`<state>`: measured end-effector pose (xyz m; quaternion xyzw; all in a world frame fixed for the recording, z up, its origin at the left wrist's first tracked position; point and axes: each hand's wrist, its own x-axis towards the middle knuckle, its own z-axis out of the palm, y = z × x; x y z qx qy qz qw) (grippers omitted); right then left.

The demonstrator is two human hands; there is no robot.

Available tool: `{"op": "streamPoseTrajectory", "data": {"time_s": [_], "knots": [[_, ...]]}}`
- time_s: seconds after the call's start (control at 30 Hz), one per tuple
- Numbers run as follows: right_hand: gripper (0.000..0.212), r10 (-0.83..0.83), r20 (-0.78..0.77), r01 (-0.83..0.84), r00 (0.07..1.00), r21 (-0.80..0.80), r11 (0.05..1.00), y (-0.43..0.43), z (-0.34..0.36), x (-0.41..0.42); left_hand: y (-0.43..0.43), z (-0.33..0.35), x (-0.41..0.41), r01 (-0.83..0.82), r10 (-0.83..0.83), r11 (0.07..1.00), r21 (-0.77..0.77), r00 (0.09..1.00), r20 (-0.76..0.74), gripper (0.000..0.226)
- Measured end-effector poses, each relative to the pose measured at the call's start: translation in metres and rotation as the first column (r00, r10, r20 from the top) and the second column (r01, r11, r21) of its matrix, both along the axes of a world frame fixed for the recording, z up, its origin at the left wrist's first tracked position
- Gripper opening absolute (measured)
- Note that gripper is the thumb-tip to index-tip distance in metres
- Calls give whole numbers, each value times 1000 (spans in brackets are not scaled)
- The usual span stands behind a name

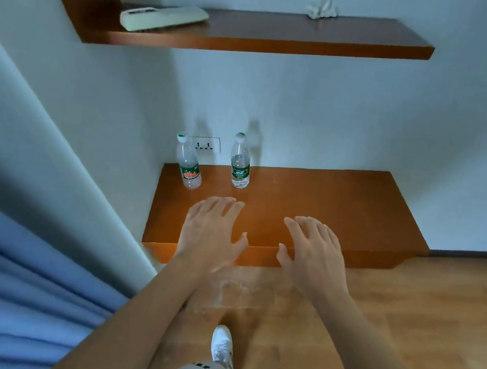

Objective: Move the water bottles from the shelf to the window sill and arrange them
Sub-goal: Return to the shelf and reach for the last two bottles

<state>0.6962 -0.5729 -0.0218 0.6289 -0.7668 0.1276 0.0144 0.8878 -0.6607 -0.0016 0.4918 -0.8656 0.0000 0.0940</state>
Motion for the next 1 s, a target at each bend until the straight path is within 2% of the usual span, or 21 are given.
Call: {"op": "streamPoseTrajectory", "data": {"time_s": [0.37, 0.53, 0.77, 0.9, 1.0], "knots": [[56, 117, 0, -117, 993, 43, 992, -138, -27, -23, -107, -39, 14, -178, 181, 981, 70, 983, -28, 61], [56, 182, -8, -179, 983, 113, 977, -200, -45, -32, -157, -63, 27, -288, 297, 948, 139, 953, -52, 59], [55, 211, -11, -206, 977, 180, 962, -258, -76, -49, -195, -108, 54, -407, 417, 886, 222, 909, 3, 60], [62, 146, 110, -167, 983, 212, 963, -282, -92, -52, -218, -124, 58, -485, 528, 826, 288, 845, -89, 63], [74, 70, 246, -137, 967, 267, 954, -302, -102, -47, -242, -129, 58, -550, 631, 742, 384, 766, -122, 73]]}}
